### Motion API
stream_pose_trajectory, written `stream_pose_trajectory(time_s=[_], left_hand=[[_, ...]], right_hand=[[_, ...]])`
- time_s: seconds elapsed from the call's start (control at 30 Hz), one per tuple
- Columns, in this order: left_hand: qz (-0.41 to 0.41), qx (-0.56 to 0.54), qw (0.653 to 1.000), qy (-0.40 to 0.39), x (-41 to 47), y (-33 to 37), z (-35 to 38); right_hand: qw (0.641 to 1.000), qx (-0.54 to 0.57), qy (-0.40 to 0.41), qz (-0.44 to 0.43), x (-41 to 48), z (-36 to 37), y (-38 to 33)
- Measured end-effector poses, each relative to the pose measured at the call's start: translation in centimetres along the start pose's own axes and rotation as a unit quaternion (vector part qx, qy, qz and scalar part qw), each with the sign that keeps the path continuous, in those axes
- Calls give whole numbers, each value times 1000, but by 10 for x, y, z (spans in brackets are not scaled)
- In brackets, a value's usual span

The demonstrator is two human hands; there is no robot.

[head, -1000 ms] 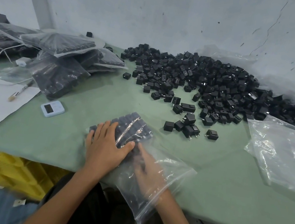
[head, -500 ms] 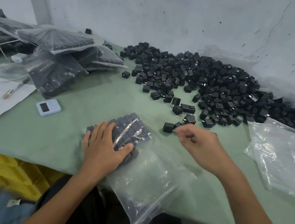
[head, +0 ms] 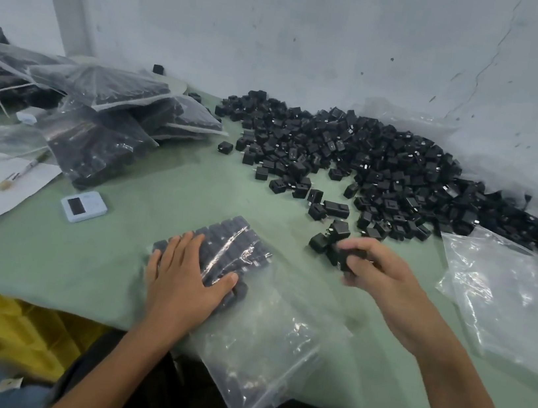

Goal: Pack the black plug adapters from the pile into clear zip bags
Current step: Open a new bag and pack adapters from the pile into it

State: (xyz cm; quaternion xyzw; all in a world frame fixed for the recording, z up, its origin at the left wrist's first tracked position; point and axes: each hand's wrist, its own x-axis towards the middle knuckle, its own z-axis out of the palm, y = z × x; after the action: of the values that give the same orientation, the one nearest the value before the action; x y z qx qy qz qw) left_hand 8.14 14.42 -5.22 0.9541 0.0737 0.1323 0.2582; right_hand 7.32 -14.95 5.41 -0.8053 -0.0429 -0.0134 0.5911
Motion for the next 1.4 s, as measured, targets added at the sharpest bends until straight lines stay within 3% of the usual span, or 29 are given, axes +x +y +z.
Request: stream_pose_trajectory(time_s=[0.1, 0.3, 0.5, 0.67, 0.73, 0.8, 0.87, 0.93, 1.1, 1.2, 1.4], left_hand=[[1, 4, 1000, -3, 1, -1, 0], [-4, 5, 1000, -9, 1, 2, -1], [-2, 7, 1000, -17, 1, 1, -2], [-2, 14, 1000, -13, 3, 1, 0], [-1, 14, 1000, -13, 4, 0, 0], [-1, 17, 1000, -13, 3, -1, 1], [-1, 17, 1000, -15, 3, -1, 1], [-1, 16, 1000, -17, 3, 0, 1], [-4, 13, 1000, -23, 2, 1, -1], [-7, 13, 1000, -23, 2, 2, -1], [-4, 13, 999, -29, 2, 1, -1]], right_hand=[[986, 157, -2, 60, -92, -25, 13], [974, 79, -145, 154, -148, 18, 36], [995, 18, -74, 67, -100, 89, 32], [980, 165, -36, 109, -70, 120, 45], [990, 117, -11, 76, -54, 127, 44], [999, -7, 14, 34, -39, 135, 43], [989, -142, 30, 27, -25, 143, 46], [976, -209, 39, 47, -15, 149, 47], [985, -136, 98, -28, -19, 160, 55], [978, -153, 128, -66, -26, 160, 60], [968, -228, 69, -77, -28, 154, 57]])
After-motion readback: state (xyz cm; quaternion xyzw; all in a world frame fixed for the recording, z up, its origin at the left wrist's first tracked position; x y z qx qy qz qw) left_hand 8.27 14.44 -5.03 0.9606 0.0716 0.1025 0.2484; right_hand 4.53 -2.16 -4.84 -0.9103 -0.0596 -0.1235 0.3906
